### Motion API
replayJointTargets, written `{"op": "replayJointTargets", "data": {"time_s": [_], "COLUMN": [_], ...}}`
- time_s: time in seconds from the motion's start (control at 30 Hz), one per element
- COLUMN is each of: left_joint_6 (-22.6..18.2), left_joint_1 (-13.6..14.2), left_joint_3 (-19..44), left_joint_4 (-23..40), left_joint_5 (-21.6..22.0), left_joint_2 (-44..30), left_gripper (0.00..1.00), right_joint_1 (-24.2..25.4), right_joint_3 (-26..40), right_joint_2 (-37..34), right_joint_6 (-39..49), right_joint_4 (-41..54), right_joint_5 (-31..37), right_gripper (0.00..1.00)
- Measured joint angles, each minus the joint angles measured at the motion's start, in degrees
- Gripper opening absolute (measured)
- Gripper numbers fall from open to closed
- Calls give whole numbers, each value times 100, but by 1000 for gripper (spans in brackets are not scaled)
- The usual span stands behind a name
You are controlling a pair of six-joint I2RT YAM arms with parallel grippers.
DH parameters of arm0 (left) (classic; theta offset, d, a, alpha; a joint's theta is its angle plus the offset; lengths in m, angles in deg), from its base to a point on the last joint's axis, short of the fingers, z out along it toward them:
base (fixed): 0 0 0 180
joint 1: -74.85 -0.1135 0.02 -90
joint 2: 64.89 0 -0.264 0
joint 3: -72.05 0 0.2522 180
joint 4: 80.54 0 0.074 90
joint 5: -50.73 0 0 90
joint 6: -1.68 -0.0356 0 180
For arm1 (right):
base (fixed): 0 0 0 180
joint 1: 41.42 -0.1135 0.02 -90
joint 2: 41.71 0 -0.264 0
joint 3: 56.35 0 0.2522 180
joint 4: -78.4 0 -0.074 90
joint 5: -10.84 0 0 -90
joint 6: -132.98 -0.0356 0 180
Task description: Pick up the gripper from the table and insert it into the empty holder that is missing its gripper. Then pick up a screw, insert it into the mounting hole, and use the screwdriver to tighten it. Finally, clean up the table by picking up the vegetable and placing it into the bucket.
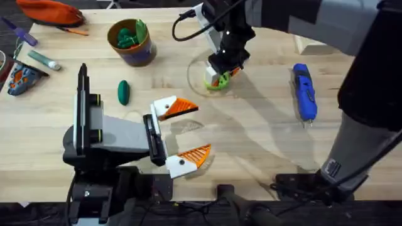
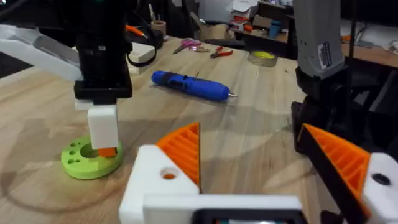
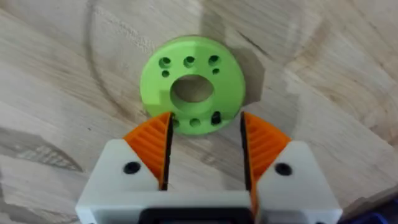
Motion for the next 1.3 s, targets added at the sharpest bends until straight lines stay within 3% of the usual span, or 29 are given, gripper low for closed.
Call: {"op": "replayJointTargets", "data": {"time_s": [0.33,0.73,0.93,1.3], "left_joint_6": [0,0,0,0], "left_joint_1": [0,0,0,0], "left_joint_3": [0,0,0,0], "left_joint_4": [0,0,0,0], "left_joint_5": [1,0,0,0], "left_joint_2": [0,0,0,0], "left_gripper": [986,986,987,985], "right_joint_1": [0,-2,-2,-11], "right_joint_3": [0,0,2,2], "right_joint_2": [1,2,-42,-42], "right_joint_6": [0,0,0,4], "right_joint_4": [35,3,-20,-97], "right_joint_5": [0,0,11,129], "right_gripper": [558,479,365,287]}}
